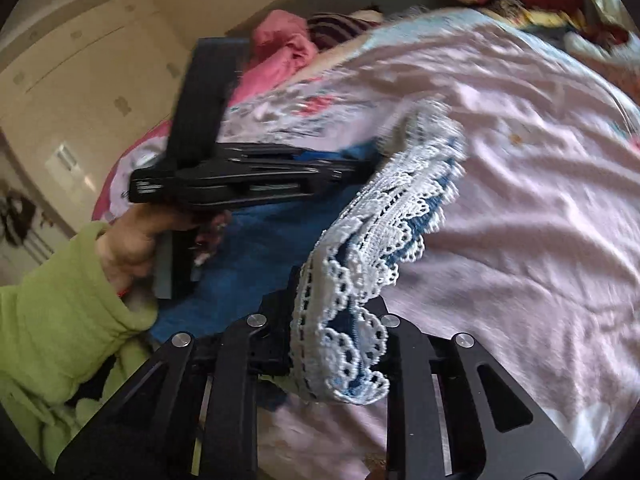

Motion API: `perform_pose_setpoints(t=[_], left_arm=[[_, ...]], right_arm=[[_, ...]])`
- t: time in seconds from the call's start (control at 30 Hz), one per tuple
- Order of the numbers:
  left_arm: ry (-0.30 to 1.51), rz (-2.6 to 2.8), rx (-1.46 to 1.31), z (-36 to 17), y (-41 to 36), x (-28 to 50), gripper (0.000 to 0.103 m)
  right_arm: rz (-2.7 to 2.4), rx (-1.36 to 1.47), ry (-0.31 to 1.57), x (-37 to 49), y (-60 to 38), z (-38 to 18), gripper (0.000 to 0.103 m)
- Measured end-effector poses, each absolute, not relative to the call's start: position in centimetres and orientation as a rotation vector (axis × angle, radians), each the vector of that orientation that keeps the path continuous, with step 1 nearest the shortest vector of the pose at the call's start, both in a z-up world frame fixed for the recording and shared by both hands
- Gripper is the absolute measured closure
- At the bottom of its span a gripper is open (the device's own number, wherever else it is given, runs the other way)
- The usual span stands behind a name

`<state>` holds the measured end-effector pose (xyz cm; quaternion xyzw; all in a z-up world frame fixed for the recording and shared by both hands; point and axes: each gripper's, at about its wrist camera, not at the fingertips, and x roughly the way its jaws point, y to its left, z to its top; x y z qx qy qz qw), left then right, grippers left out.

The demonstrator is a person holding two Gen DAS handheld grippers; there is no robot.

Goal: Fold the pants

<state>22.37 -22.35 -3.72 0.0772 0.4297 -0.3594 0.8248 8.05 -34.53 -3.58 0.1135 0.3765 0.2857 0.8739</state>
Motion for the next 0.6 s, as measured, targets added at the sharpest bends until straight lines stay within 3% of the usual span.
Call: perform_pose_setpoints(t=[0.33,0.4,0.47,0.6], left_arm=[[0.813,-0.738,-0.099,-0.5,-13.4,20.2,0.087],[0.801,-0.686,-0.176,-0.7,-10.4,19.5,0.072],[0.799,-0.625,-0.228,-0.9,-7.8,18.8,0.05],[0.777,-0.453,-0.325,-0.8,-1.5,16.4,0.038]], right_arm=[[0.722,0.038,0.69,6.6,-26.6,1.2,0.089],[0.749,-0.016,0.691,6.3,-24.6,1.3,0.089],[0.778,-0.091,0.702,5.8,-22.0,0.8,0.089],[0.83,-0.201,0.732,4.7,-17.8,-0.7,0.087]])
